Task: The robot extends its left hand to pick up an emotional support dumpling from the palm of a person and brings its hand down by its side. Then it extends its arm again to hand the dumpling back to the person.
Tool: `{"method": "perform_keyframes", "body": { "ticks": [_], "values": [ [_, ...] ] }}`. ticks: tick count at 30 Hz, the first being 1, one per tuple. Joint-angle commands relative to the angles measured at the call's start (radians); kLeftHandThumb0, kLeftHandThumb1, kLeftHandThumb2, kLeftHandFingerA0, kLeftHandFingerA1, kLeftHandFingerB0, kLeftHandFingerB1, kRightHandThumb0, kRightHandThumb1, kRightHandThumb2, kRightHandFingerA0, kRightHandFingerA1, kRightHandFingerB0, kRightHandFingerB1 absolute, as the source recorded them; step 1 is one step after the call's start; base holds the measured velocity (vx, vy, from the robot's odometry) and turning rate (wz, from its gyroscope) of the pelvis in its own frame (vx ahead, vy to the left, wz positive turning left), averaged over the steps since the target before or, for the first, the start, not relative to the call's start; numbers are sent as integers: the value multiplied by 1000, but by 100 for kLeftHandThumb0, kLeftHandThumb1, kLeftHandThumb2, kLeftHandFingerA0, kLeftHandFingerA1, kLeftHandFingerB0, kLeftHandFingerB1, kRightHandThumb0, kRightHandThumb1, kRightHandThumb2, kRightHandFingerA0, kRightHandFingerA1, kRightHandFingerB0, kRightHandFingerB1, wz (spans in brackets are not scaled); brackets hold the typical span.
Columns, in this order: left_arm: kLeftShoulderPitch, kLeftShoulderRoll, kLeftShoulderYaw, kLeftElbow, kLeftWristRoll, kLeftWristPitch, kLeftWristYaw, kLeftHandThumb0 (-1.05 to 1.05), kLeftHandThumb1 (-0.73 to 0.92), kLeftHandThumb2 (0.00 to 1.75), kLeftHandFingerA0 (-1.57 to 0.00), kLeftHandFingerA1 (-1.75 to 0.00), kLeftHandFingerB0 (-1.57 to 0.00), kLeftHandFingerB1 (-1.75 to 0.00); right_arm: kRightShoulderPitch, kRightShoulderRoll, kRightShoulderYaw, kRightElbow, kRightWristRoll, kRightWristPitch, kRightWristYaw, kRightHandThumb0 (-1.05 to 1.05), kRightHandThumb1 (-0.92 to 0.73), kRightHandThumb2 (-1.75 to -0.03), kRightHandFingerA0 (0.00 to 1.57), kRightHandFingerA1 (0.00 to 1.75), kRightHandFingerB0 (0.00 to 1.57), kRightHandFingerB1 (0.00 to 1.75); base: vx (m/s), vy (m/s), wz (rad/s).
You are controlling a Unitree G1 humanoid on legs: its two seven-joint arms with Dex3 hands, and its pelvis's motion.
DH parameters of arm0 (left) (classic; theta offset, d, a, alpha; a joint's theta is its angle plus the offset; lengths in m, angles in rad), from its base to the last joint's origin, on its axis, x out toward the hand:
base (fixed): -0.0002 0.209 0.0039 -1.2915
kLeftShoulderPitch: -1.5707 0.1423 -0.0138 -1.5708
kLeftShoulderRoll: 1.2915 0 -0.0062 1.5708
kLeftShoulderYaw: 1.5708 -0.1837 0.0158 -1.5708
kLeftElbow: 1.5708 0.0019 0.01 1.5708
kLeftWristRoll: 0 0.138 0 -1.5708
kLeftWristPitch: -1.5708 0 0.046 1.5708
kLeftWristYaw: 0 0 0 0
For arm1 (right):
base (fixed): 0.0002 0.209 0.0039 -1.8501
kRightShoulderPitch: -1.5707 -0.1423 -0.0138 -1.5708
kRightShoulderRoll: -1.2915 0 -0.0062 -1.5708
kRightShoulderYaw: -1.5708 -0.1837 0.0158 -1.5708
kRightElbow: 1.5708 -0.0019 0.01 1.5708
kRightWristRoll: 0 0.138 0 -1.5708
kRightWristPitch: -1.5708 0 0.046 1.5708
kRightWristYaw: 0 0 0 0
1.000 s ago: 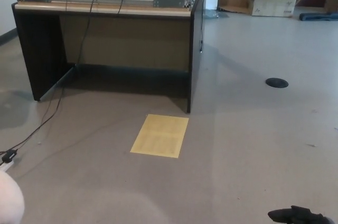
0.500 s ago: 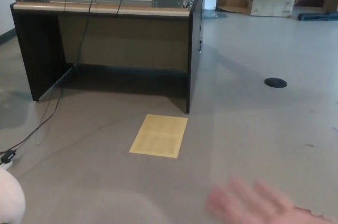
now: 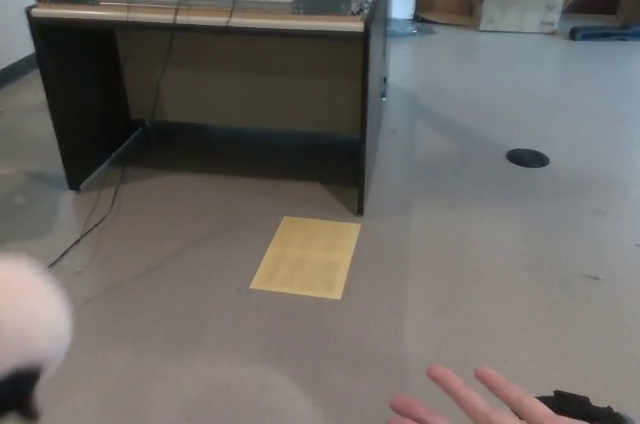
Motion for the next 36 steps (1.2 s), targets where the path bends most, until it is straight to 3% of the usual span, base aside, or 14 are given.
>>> {"method": "perform_keyframes", "body": {
  "ticks": [1, 8, 11, 16, 21, 23, 32, 34, 35, 36],
  "values": [
    [-119, 27, -100, -90, -6, 53, 62, -14, 82, 64, -100, -138, -87, -93, 0, -12, -3, -3, 0, -8, -15, -28, -61, -58, 78, 48, 64, 42, 0, 0, 0],
    [-367, -44, -435, -254, 96, 82, 139, -13, 83, 64, -105, -137, -91, -97, -12, -11, -6, -9, 5, 0, -10, -28, -61, -58, 79, 48, 65, 42, 0, 0, 2],
    [-374, -44, -453, -257, 94, 79, 152, -13, 83, 64, -105, -137, -91, -97, -12, -11, -7, -10, 5, 0, -10, -28, -61, -58, 79, 48, 65, 42, 0, 0, 0],
    [-502, -140, -650, -248, 187, 71, 206, -10, 75, 76, -100, -136, -88, -103, -21, -13, -8, -14, 8, 0, 1, -29, -62, -59, 80, 48, 66, 42, 0, 0, 0],
    [-528, -186, -722, -213, 223, 37, 203, -10, 71, 82, -101, -134, -88, -99, -21, -14, -9, -15, 11, 9, 10, -28, -62, -58, 78, 46, 66, 42, 0, 0, 0],
    [-539, -206, -771, -192, 250, 15, 194, -11, 73, 75, -105, -132, -89, -98, -21, -19, -6, -20, 6, 11, 11, -29, -62, -58, 78, 46, 67, 42, 0, 0, 0],
    [-582, -253, -907, -142, 347, -15, 172, -15, 68, 87, -107, -139, -86, -109, -23, -22, 1, -33, -4, 16, 10, -29, -63, -59, 79, 48, 67, 43, 0, 0, 0],
    [-589, -259, -940, -117, 377, -65, 157, -14, 68, 86, -101, -144, -84, -112, -28, -25, 8, -33, -16, 26, -4, -32, -63, -60, 84, 58, 68, 47, 0, 0, 0],
    [-594, -258, -962, -106, 400, -88, 152, -18, 68, 84, -95, -148, -84, -114, -30, -25, 7, -30, -14, 18, -3, -35, -53, -91, 83, 79, 65, 65, 0, 0, 0],
    [-599, -255, -984, -95, 424, -110, 148, -18, 68, 84, -95, -148, -84, -114, -31, -25, 4, -28, -8, 7, 2, -35, -53, -91, 83, 79, 65, 65, 0, 0, 0]
  ]
}}
